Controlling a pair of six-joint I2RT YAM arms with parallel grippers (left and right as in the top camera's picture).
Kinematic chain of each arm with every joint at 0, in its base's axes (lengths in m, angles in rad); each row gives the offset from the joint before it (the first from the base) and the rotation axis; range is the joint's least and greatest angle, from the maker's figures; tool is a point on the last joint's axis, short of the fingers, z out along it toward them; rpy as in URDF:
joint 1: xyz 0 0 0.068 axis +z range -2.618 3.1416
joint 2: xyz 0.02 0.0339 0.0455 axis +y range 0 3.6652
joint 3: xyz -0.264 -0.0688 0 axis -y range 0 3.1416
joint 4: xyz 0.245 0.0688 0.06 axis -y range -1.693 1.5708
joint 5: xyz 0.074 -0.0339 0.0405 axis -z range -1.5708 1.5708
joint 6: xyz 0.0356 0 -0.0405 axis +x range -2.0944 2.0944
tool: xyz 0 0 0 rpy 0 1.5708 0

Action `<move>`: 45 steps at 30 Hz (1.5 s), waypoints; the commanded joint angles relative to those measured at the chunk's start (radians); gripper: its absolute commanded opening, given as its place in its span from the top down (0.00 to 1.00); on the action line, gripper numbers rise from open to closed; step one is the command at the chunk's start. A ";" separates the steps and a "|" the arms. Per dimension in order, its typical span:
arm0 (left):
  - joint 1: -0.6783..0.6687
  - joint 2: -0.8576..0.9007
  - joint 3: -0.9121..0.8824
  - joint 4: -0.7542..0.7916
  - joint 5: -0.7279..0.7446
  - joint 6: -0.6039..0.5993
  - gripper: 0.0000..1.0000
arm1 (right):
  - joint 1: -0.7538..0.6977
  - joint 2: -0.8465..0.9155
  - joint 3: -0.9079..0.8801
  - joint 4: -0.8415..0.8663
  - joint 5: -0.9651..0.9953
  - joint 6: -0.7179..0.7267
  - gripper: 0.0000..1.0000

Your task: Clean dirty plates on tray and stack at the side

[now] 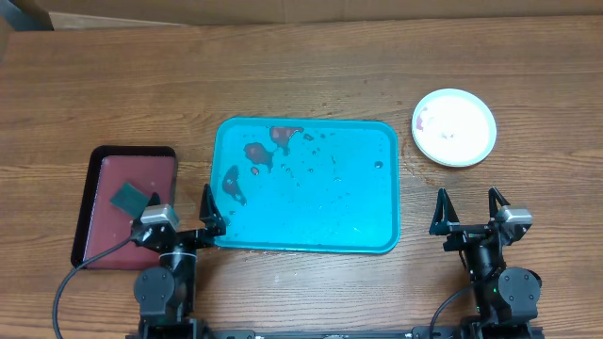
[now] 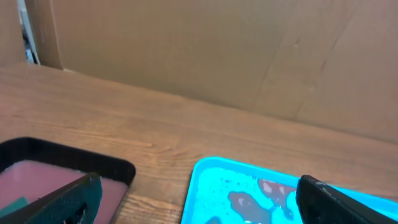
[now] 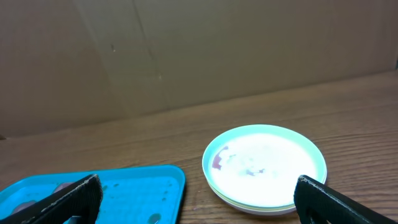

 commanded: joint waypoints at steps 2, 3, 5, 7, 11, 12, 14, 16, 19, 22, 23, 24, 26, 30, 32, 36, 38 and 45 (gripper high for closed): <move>-0.007 -0.068 -0.021 -0.028 0.011 0.026 0.00 | -0.005 -0.009 -0.011 0.005 0.001 -0.004 0.00; -0.007 -0.086 -0.021 -0.039 0.012 0.026 0.00 | -0.005 -0.009 -0.011 0.005 0.001 -0.004 0.00; -0.007 -0.127 -0.021 -0.069 0.012 0.026 0.00 | -0.005 -0.009 -0.011 0.005 0.001 -0.004 0.00; -0.009 -0.164 -0.021 -0.116 0.011 0.026 0.01 | -0.005 -0.009 -0.011 0.005 0.001 -0.004 0.00; -0.030 -0.162 -0.021 -0.174 0.011 0.026 0.00 | -0.005 -0.009 -0.011 0.005 0.001 -0.004 0.00; -0.039 -0.162 -0.021 -0.177 0.010 0.026 0.01 | -0.005 -0.009 -0.011 0.005 0.001 -0.004 0.00; -0.053 -0.162 -0.021 -0.177 0.005 0.027 0.00 | -0.005 -0.009 -0.011 0.005 0.001 -0.004 0.00; -0.060 -0.162 -0.021 -0.177 0.003 0.026 0.00 | -0.005 -0.009 -0.011 0.005 0.001 -0.004 0.00; -0.067 -0.162 -0.021 -0.177 0.005 0.026 0.00 | -0.005 -0.009 -0.011 0.005 0.001 -0.004 0.00; -0.068 -0.162 -0.021 -0.177 0.016 0.077 0.00 | -0.005 -0.009 -0.011 0.005 0.001 -0.004 0.00; -0.068 -0.162 -0.021 -0.177 0.016 0.098 0.00 | -0.005 -0.009 -0.011 0.005 0.001 -0.004 0.00; -0.068 -0.162 -0.021 -0.177 0.015 0.126 0.00 | -0.005 -0.009 -0.011 0.005 0.001 -0.004 0.00; -0.068 -0.162 -0.021 -0.177 0.015 0.186 0.00 | -0.005 -0.009 -0.011 0.005 0.001 -0.004 0.00; -0.068 -0.162 -0.021 -0.177 0.015 0.206 0.00 | -0.005 -0.009 -0.011 0.005 0.001 -0.004 0.00; -0.068 -0.162 -0.021 -0.177 0.015 0.206 0.00 | -0.005 -0.009 -0.011 0.005 0.001 -0.004 0.00; -0.068 -0.162 -0.021 -0.177 0.011 0.205 0.01 | -0.005 -0.009 -0.011 0.005 0.001 -0.004 0.00; -0.068 -0.161 -0.021 -0.177 0.012 0.205 0.00 | -0.005 -0.009 -0.011 0.005 0.001 -0.005 0.00; -0.068 -0.161 -0.021 -0.177 0.011 0.205 0.00 | -0.005 -0.009 -0.011 0.005 0.001 -0.004 0.00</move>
